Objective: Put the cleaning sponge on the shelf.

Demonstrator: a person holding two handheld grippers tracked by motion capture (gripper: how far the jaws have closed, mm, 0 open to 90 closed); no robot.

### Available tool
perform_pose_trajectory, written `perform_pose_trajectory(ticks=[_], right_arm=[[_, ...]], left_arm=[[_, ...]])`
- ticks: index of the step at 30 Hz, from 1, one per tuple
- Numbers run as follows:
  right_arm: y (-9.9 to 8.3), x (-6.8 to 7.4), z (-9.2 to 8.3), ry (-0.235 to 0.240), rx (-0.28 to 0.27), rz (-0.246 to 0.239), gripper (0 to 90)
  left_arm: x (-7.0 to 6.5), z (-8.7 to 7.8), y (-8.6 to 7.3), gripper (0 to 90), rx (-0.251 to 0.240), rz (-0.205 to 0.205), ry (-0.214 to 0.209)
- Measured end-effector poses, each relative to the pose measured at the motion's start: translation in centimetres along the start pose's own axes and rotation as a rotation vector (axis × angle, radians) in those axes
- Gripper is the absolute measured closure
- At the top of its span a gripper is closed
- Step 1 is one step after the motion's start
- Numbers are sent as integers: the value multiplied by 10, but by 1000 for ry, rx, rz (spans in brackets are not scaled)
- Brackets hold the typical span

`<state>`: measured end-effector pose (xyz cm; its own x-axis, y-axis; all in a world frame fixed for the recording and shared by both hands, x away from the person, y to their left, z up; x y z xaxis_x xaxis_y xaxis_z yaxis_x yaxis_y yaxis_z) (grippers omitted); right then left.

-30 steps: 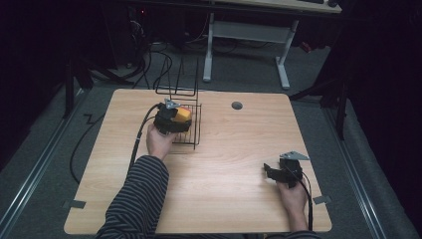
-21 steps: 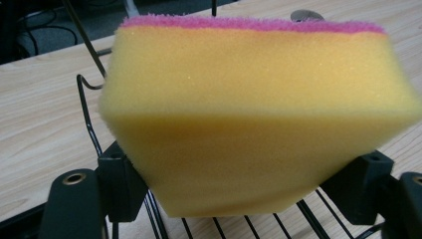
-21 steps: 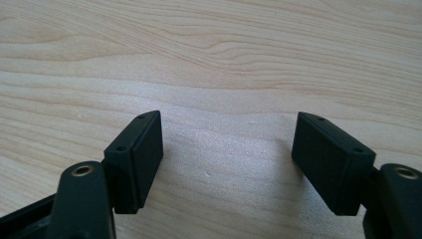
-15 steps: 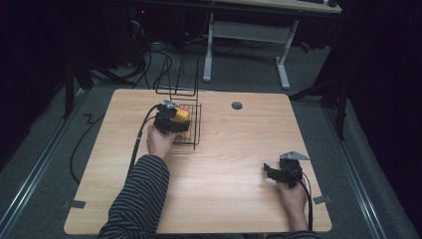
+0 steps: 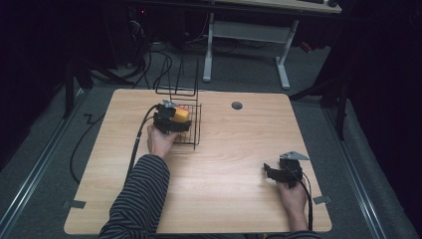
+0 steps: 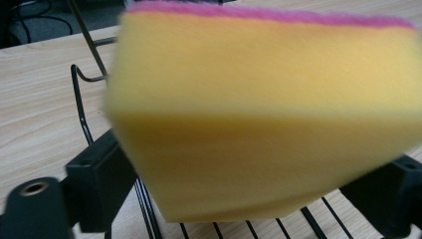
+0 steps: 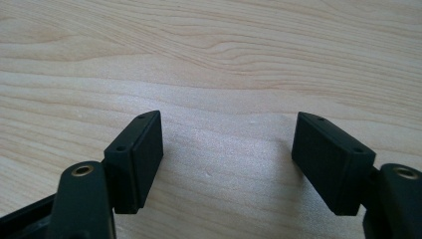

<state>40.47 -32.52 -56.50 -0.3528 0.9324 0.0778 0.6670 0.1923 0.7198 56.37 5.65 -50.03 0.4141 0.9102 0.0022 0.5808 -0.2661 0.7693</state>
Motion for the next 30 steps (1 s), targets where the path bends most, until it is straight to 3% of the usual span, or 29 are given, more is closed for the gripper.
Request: perform_pose_trajectory(ticks=[7,24,30], right_arm=[[0,0,0,0,0,0,286],[0,0,0,0,0,0,286],[0,0,0,0,0,-1,286]], left_arm=[[0,2,-2,2,16,0,-8],[-6,-13,-5,0,23,24,-69],[-3,-21,-9,0,14,14,-73]])
Point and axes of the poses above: each handheld gripper's, and its own axes: z roughly forward along the jaws, y roughly out of its top, x roughly to its left, the point moved 5 cm from there along z, roughly forward along the jaws, and after that the axes turned 8 degrees about y, right-handed, at the moved point
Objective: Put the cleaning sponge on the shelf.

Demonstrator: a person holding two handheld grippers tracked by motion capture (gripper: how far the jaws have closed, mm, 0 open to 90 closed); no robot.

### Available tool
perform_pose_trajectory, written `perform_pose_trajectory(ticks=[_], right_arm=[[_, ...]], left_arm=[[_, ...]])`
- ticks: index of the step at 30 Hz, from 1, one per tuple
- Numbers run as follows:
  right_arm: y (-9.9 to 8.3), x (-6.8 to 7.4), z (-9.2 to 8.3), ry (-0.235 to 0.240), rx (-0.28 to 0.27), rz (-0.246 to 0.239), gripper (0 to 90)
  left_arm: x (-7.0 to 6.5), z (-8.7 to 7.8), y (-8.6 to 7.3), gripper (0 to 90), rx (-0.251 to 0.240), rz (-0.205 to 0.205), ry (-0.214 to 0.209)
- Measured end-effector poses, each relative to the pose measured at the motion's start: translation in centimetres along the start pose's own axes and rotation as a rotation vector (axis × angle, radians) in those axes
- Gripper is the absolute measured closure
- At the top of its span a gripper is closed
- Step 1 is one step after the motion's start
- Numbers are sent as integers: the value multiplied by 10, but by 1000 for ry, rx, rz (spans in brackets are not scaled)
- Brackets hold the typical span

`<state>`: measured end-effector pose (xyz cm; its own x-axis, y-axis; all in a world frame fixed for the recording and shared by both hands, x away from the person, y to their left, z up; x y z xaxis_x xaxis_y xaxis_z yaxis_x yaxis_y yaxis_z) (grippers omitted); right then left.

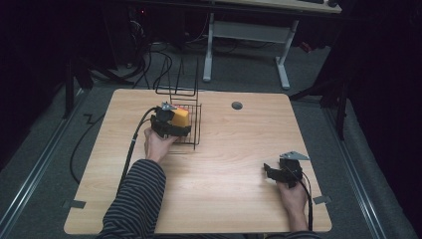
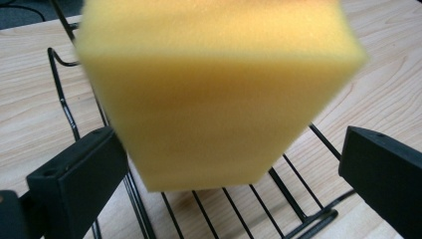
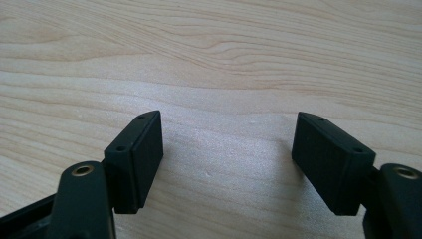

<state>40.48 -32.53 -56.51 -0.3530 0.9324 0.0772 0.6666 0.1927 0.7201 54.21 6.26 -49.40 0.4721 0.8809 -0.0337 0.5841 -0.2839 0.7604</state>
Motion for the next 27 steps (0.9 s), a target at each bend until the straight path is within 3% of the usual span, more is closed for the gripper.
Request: perform_pose_trajectory(ticks=[11,27], right_arm=[[0,0,0,0,0,0,286],[0,0,0,0,0,0,286]], left_arm=[[4,-20,-11,0,-7,5,-8],[9,-62,-19,34,-80,-7,-34]])
Point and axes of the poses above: each handheld gripper's, and its own axes: z roughly forward along the jaws, y roughly out of its top, x roughly to its left, the point moved 5 cm from there along z, roughly forward along the jaws, and after that the axes turned 8 degrees about y, right-handed, at the moved point
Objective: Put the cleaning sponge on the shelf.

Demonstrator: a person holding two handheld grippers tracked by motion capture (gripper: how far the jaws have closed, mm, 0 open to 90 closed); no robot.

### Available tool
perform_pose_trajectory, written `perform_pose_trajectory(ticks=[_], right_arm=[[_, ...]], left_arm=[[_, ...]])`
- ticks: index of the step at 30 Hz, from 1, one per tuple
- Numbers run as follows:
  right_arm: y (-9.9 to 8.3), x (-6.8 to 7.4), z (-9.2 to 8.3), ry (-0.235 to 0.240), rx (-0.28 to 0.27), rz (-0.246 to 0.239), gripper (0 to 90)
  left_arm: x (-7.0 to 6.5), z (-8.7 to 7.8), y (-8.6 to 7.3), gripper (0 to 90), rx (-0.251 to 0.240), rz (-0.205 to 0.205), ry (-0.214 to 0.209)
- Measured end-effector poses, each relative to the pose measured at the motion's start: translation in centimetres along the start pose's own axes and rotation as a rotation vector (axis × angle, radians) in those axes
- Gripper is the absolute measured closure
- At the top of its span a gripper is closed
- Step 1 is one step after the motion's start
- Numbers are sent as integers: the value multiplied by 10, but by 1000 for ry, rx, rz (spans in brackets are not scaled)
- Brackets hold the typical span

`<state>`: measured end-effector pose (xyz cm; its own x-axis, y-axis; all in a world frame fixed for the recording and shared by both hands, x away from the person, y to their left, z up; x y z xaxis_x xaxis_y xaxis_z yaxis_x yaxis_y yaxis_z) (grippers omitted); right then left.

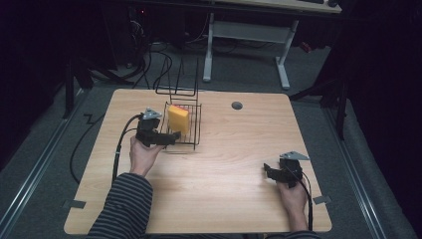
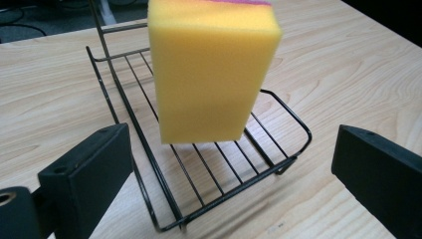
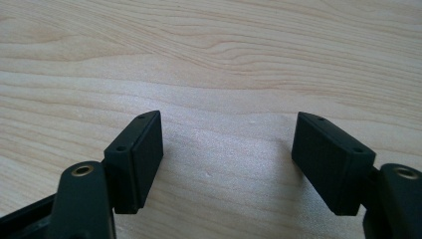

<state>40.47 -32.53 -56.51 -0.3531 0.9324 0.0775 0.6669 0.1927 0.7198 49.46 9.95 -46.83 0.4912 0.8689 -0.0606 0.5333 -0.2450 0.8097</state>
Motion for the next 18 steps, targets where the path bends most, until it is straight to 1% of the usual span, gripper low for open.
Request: perform_pose_trajectory(ticks=[2,6,8,11,18], right_arm=[[0,0,0,-1,0,0,286],[0,0,0,0,0,0,286],[0,0,0,0,0,0,286],[0,0,0,-1,-1,2,286],[0,0,0,0,-2,-5,286]], left_arm=[[4,-7,-2,37,-3,7,6],[9,-20,-4,45,-16,-3,18],[10,-26,-4,51,-35,-17,14],[13,-38,-5,58,-53,-20,14],[21,-53,-8,64,-71,-28,32]])
Point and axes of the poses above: each handheld gripper's, and its own axes: z roughly forward along the jaws, y roughly out of its top, x roughly to its left, the point moved 5 cm from there along z, roughly forward along the jaws, and after that the axes turned 8 degrees about y, right-handed, at the moved point
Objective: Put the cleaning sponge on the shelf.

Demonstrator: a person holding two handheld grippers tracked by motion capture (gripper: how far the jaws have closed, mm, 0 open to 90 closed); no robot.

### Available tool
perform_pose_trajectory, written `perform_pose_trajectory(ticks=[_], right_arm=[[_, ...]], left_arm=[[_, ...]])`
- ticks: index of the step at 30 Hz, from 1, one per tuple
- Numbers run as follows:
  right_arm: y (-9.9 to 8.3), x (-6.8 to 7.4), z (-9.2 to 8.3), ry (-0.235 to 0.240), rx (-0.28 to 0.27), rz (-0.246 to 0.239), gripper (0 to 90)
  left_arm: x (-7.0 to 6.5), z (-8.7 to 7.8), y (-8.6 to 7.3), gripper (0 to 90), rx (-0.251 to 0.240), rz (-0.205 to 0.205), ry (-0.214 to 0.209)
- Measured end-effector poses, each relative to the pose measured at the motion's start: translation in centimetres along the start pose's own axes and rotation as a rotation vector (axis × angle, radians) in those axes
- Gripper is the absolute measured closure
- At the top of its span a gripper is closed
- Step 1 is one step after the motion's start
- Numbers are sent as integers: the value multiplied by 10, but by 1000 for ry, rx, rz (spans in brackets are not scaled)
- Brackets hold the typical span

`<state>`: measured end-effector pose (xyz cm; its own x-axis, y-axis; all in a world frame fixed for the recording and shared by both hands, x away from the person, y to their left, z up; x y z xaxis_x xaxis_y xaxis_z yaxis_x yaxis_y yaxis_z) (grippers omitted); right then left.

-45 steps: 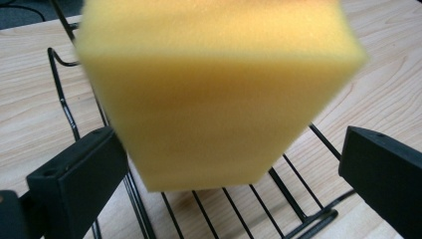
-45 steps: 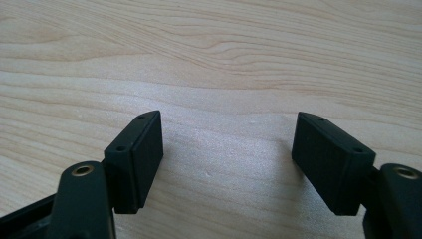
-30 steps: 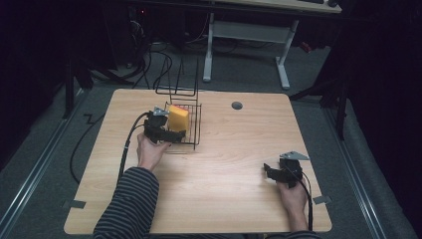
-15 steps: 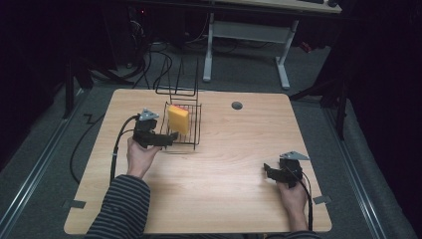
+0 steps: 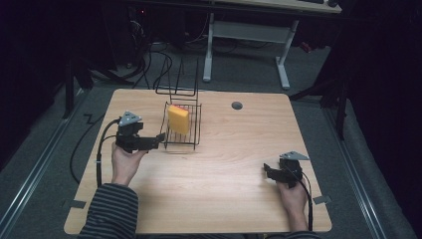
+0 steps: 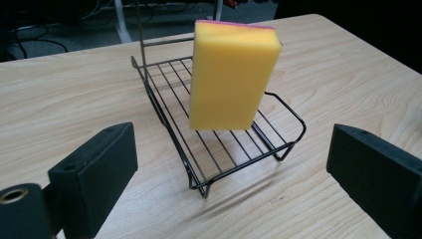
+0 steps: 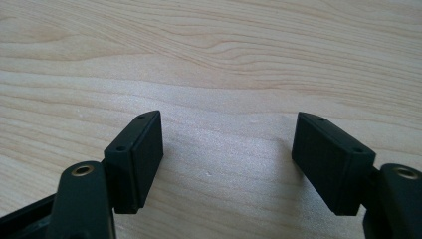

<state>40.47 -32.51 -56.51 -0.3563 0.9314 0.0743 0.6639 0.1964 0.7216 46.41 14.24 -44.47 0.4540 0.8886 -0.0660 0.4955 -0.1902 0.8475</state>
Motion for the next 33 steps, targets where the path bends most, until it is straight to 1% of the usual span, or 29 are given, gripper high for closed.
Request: perform_pose_trajectory(ticks=[5,9,16,26,33], right_arm=[[0,0,0,0,0,-1,286],[0,0,0,0,0,0,286],[0,0,0,0,0,0,286],[0,0,0,0,0,0,286],[0,0,0,-1,0,0,286]], left_arm=[[4,-8,-5,67,-2,-8,8],[8,-17,-6,70,-14,-19,15],[12,-29,-9,76,-18,-19,31],[21,-42,-20,83,-26,-46,52],[27,-48,-29,90,-25,-68,64]])
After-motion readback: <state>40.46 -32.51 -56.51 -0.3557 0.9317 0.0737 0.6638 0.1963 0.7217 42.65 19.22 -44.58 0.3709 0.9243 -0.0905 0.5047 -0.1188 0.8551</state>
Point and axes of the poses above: each handheld gripper's, and its own axes: z roughly forward along the jaws, y roughly out of its top, x roughly to its left, the point moved 5 cm from there along z, roughly forward along the jaws, and after that the axes turned 8 degrees about y, right-handed, at the moved point
